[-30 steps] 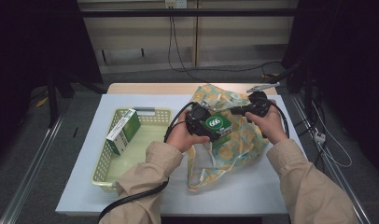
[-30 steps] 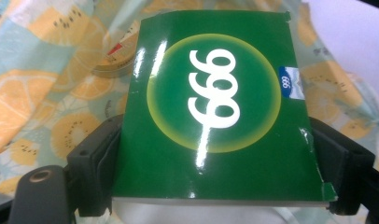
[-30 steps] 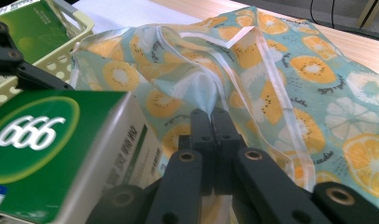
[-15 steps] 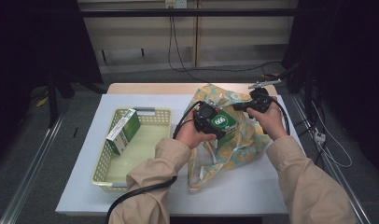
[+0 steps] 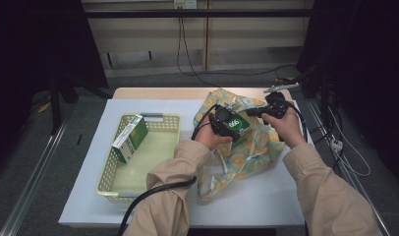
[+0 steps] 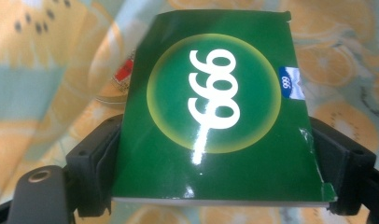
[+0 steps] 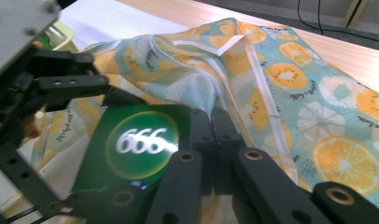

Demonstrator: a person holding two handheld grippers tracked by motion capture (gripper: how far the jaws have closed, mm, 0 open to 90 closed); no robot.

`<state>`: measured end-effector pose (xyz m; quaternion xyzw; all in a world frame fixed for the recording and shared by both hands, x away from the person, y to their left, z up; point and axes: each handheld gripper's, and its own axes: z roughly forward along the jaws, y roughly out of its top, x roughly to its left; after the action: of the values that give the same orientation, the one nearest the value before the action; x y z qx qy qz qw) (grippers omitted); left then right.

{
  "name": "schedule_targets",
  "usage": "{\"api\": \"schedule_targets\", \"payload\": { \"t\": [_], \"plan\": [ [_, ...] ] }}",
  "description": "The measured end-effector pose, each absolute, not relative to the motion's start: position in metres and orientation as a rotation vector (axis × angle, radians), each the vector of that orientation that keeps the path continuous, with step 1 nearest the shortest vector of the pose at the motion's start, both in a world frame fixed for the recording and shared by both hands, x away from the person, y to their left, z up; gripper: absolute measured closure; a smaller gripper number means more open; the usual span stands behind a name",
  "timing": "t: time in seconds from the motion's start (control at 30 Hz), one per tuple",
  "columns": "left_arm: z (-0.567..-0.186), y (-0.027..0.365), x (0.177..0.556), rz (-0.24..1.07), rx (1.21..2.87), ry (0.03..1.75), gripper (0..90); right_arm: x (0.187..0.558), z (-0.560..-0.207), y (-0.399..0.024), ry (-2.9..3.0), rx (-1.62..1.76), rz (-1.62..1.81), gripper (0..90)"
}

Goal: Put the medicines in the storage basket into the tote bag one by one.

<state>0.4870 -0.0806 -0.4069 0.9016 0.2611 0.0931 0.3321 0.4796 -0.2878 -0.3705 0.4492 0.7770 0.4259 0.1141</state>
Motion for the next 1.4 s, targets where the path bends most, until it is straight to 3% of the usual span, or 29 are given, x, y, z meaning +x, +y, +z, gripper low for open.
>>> {"api": "schedule_targets", "payload": {
  "t": [0.47, 0.6, 1.0, 1.4],
  "plan": [
    [-0.411, -0.087, 0.521, 0.361, 2.325, 0.772, 15.9, 0.474, -0.370, -0.282, 2.300, 1.307, 1.262, 90.0],
    [-0.414, -0.085, 0.527, 0.334, 2.268, 0.814, 15.0, 0.473, -0.369, -0.278, 2.307, 1.305, 1.259, 90.0],
    [-0.393, -0.056, 0.504, 0.202, 2.263, 0.785, 11.0, 0.471, -0.371, -0.275, 2.312, 1.295, 1.256, 90.0],
    [-0.368, -0.011, 0.467, 0.165, 2.265, 0.724, 9.2, 0.470, -0.372, -0.270, 2.312, 1.291, 1.240, 90.0]
  ]
}}
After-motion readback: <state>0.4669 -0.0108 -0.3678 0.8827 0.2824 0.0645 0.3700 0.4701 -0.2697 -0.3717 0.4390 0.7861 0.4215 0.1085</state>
